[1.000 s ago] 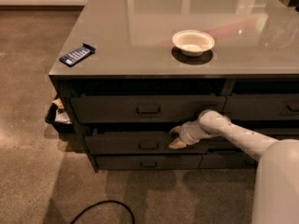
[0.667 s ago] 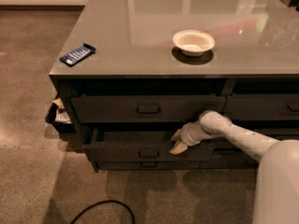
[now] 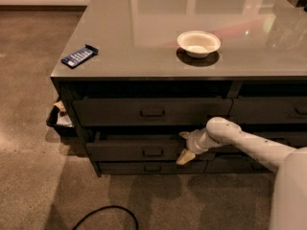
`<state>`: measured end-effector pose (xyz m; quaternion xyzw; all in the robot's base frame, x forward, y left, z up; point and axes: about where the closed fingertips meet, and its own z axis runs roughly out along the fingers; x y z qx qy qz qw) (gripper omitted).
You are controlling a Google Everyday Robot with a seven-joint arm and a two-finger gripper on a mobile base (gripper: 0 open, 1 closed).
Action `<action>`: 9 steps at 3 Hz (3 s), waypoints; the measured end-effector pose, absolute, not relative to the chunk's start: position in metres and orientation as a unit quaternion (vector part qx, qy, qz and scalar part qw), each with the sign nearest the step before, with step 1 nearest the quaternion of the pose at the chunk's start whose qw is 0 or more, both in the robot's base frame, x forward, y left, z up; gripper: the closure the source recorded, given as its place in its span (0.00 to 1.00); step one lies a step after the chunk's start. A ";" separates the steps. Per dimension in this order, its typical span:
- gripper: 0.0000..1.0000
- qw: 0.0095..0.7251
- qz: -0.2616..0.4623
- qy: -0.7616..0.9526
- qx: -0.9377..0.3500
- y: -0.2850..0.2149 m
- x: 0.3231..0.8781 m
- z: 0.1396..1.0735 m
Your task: Open middle drawer
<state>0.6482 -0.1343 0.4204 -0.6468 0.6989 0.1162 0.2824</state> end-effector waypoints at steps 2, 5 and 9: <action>0.00 0.260 0.123 0.690 -0.664 -0.141 0.608 0.416; 0.42 0.230 0.120 0.696 -0.669 -0.154 0.577 0.417; 0.81 0.236 0.106 0.699 -0.666 -0.160 0.576 0.452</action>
Offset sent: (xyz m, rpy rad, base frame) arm -0.0596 -0.0153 -0.0048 -0.0470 0.0469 0.0618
